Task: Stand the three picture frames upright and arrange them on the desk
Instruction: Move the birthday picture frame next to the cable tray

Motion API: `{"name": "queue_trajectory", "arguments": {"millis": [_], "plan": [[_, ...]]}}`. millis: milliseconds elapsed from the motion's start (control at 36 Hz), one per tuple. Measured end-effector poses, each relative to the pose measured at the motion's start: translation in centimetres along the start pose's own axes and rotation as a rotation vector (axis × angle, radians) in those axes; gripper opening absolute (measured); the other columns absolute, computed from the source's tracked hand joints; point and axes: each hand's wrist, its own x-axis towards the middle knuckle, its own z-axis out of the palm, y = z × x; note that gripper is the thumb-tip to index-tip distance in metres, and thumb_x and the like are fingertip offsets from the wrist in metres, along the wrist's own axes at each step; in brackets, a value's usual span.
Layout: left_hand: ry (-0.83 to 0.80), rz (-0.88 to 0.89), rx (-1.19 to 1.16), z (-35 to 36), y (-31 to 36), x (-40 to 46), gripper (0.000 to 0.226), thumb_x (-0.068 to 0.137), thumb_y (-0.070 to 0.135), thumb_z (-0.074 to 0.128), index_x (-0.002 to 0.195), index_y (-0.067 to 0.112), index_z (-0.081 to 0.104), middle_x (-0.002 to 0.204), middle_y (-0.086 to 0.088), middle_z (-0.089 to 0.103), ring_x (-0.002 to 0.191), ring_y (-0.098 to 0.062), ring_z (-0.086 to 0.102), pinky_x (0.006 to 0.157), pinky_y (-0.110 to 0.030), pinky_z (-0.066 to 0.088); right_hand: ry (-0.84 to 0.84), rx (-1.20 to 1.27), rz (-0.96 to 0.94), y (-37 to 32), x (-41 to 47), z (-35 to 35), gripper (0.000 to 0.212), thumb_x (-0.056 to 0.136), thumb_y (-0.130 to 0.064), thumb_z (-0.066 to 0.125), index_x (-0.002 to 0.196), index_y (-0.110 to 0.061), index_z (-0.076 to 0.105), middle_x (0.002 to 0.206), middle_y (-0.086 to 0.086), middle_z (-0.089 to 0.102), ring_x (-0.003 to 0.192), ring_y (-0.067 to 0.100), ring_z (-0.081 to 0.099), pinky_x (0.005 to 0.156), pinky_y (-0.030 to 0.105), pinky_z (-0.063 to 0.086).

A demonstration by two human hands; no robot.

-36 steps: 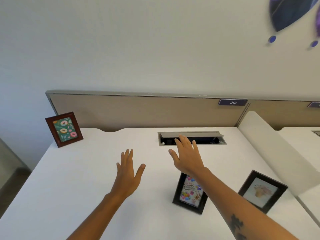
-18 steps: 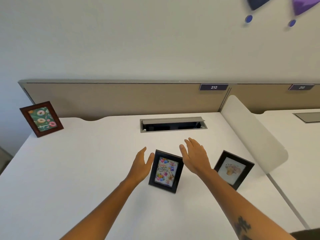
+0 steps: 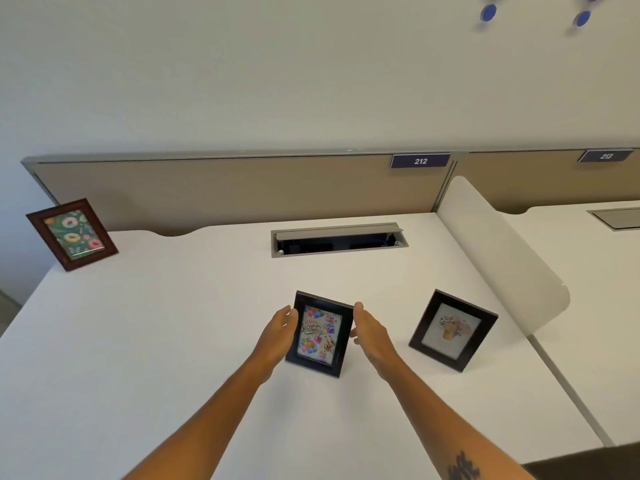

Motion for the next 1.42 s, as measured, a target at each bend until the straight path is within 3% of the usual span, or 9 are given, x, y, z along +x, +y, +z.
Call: {"name": "queue_trajectory", "arguments": {"millis": [111, 250, 333, 417, 694, 861, 1111, 1250, 1417], "plan": [[-0.013, -0.004, -0.017, 0.3, 0.0, 0.2, 0.057, 0.108, 0.053, 0.032, 0.158, 0.024, 0.035, 0.156, -0.004, 0.049, 0.137, -0.021, 0.049, 0.103, -0.035, 0.044, -0.09, 0.138, 0.049, -0.3, 0.3, 0.9, 0.067, 0.107, -0.071, 0.015, 0.126, -0.028, 0.063, 0.107, -0.007, 0.07, 0.099, 0.013, 0.065, 0.079, 0.029, 0.045], [-0.029, 0.013, -0.003, 0.4, 0.0, 0.4, 0.048, 0.11, 0.049, 0.029, 0.148, 0.025, 0.045, 0.13, 0.007, 0.058, 0.119, -0.013, 0.055, 0.075, -0.014, 0.045, -0.134, 0.29, 0.124, 0.3, 1.0, 1.2, 0.071, 0.105, -0.075, 0.018, 0.127, -0.026, 0.064, 0.113, -0.003, 0.07, 0.112, 0.024, 0.065, 0.115, 0.052, 0.041], [-0.031, 0.001, 0.003, 0.3, 0.0, 0.6, 0.048, 0.11, 0.049, 0.03, 0.148, 0.024, 0.046, 0.131, 0.005, 0.058, 0.116, -0.01, 0.055, 0.081, -0.018, 0.047, -0.15, 0.326, 0.144, 0.6, 1.2, 1.1, 0.079, 0.103, -0.078, 0.018, 0.137, -0.023, 0.063, 0.126, 0.004, 0.07, 0.122, 0.027, 0.063, 0.117, 0.054, 0.04], [-0.029, -0.012, -0.003, 0.3, -0.1, 0.8, 0.046, 0.11, 0.049, 0.03, 0.143, 0.023, 0.049, 0.123, 0.007, 0.059, 0.105, -0.004, 0.058, 0.072, -0.014, 0.044, -0.161, 0.361, 0.152, 0.8, 1.4, 1.2, 0.083, 0.102, -0.08, 0.017, 0.142, -0.024, 0.063, 0.135, 0.006, 0.07, 0.126, 0.026, 0.063, 0.113, 0.052, 0.041], [-0.03, -0.055, -0.027, 0.0, -0.4, 1.6, 0.047, 0.11, 0.048, 0.03, 0.139, 0.019, 0.053, 0.132, -0.001, 0.062, 0.123, -0.019, 0.057, 0.092, -0.029, 0.048, -0.144, 0.446, 0.192, 1.4, 1.6, 1.8, 0.081, 0.097, -0.085, 0.026, 0.145, -0.03, 0.061, 0.139, 0.004, 0.069, 0.127, 0.028, 0.063, 0.113, 0.056, 0.043], [-0.02, -0.034, -0.041, -0.3, -0.4, 1.6, 0.039, 0.111, 0.043, 0.031, 0.125, 0.021, 0.06, 0.117, 0.004, 0.067, 0.111, -0.014, 0.062, 0.073, -0.018, 0.048, -0.142, 0.483, 0.209, 1.3, 1.3, 2.2, 0.078, 0.099, -0.083, 0.03, 0.141, -0.028, 0.066, 0.139, 0.007, 0.07, 0.129, 0.032, 0.064, 0.119, 0.062, 0.043], [-0.012, -0.012, -0.091, -2.0, -1.1, 1.5, 0.034, 0.11, 0.038, 0.042, 0.128, 0.022, 0.066, 0.116, 0.005, 0.07, 0.114, -0.016, 0.062, 0.088, -0.03, 0.048, -0.142, 0.476, 0.172, 0.1, 1.3, 3.0, 0.074, 0.099, -0.083, 0.032, 0.137, -0.03, 0.068, 0.136, 0.005, 0.071, 0.127, 0.031, 0.065, 0.118, 0.061, 0.045], [0.026, -0.01, -0.101, -3.7, -0.5, 2.0, 0.021, 0.109, 0.039, 0.044, 0.114, 0.03, 0.062, 0.105, 0.015, 0.067, 0.109, -0.013, 0.061, 0.081, -0.024, 0.049, -0.151, 0.458, 0.142, -1.8, 1.9, 4.0, 0.072, 0.098, -0.082, 0.032, 0.135, -0.032, 0.068, 0.137, 0.005, 0.07, 0.129, 0.033, 0.063, 0.117, 0.061, 0.045], [0.064, -0.005, -0.092, -6.2, 0.9, 2.6, 0.032, 0.108, 0.045, 0.041, 0.118, 0.026, 0.066, 0.107, 0.012, 0.069, 0.106, -0.009, 0.063, 0.075, -0.019, 0.049, -0.17, 0.444, 0.098, -4.8, 3.3, 5.5, 0.065, 0.1, -0.08, 0.031, 0.129, -0.036, 0.069, 0.137, 0.005, 0.07, 0.129, 0.035, 0.063, 0.116, 0.06, 0.047]]}}
